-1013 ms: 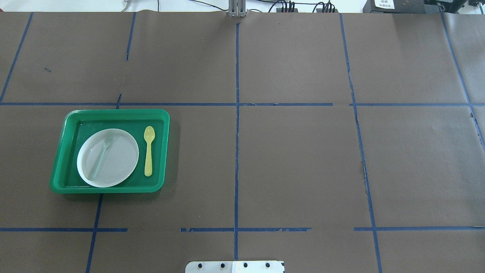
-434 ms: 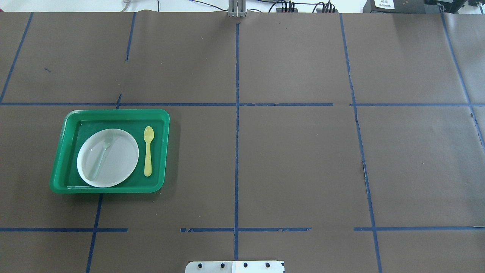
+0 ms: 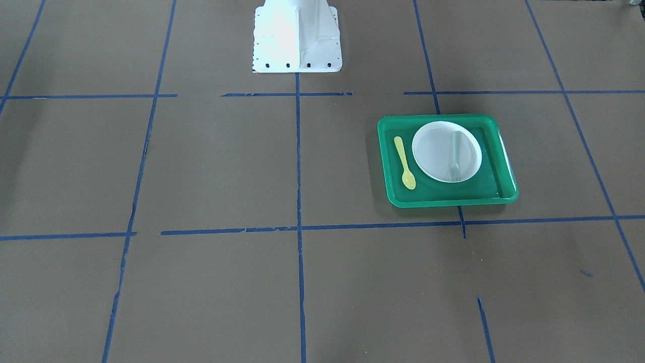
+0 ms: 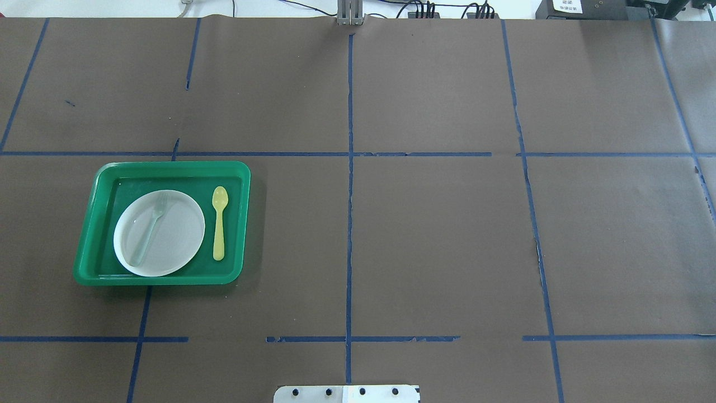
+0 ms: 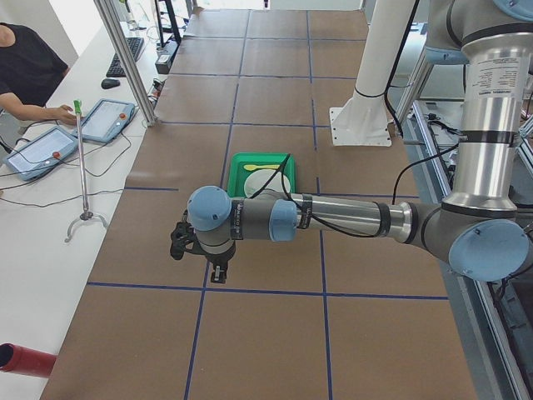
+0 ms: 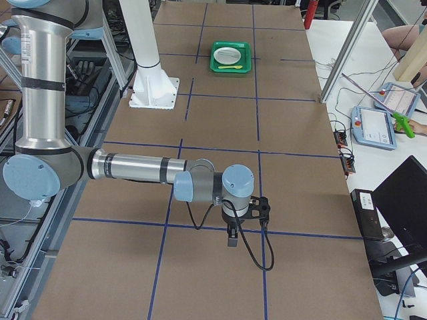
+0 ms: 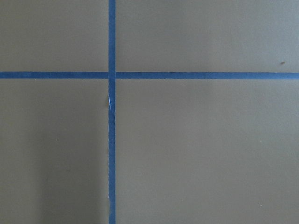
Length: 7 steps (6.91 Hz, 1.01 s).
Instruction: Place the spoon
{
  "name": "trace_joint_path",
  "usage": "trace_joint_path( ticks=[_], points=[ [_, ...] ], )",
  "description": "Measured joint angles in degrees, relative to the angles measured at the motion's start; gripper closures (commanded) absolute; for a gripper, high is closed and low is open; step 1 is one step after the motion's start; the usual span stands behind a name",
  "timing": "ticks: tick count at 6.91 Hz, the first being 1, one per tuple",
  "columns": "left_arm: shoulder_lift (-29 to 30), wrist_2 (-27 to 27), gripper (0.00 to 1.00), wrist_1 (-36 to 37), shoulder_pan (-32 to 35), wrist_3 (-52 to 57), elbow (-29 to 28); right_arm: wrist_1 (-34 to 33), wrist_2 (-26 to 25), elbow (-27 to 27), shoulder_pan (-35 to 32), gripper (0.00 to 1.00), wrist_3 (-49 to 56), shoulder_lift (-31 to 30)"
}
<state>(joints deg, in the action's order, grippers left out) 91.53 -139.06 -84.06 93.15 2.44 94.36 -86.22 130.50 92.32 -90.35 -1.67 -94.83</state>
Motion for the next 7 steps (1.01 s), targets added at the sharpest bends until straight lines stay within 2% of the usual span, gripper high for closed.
trace_joint_path(
  ticks=[1,5,7],
  points=[
    [-0.12,-0.05,0.0,0.48,0.0,0.15,-0.18,0.0,0.02,-0.03,0.0,0.0,0.0,0.0],
    [-1.89,-0.3,0.0,-1.33,-0.11,0.36,0.03,0.0,0.02,-0.04,0.0,0.0,0.0,0.0],
    [-3.13,-0.16,0.0,-5.13,-0.05,0.1,-0.16,0.0,0.02,-0.04,0.0,0.0,0.0,0.0]
  ],
)
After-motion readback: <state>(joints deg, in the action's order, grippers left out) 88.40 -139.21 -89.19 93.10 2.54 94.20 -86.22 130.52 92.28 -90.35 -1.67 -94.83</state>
